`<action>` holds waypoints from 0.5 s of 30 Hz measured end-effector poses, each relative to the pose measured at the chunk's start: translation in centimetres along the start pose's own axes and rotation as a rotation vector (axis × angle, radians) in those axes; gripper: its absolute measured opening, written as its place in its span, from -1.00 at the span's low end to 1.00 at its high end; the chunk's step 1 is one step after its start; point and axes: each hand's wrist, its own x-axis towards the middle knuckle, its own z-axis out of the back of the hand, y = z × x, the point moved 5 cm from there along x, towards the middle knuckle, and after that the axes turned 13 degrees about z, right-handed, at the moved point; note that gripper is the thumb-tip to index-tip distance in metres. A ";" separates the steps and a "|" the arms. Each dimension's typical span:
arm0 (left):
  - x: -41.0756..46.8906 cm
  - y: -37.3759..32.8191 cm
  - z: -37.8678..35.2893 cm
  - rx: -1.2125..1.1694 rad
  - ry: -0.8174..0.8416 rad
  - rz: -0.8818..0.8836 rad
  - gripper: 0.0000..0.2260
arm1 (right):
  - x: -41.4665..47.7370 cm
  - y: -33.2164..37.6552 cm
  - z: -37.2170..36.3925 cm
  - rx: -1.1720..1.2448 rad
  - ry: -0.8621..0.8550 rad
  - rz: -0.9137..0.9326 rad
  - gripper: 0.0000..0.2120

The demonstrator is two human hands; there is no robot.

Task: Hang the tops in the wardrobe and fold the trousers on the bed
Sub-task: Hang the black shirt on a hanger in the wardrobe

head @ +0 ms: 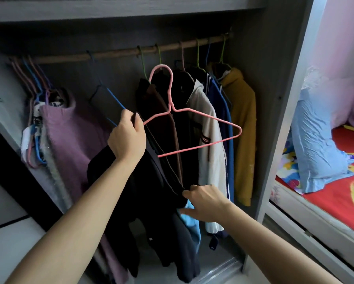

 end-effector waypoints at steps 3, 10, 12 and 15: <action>0.9 1.5 0.6 0.015 -0.047 0.030 -0.83 | -0.5 -1.6 0.8 0.106 -0.123 -0.061 -0.69; 2.9 5.9 2.6 0.054 -0.087 0.021 -0.78 | -4.0 -9.0 3.4 0.301 -0.431 -0.320 -0.79; 3.1 6.5 3.1 0.050 -0.108 0.021 -0.75 | -4.6 -10.2 4.5 0.301 -0.520 -0.312 -0.80; 3.5 7.1 3.5 0.059 -0.127 0.006 -0.72 | -5.1 -11.1 5.4 0.314 -0.622 -0.282 -0.83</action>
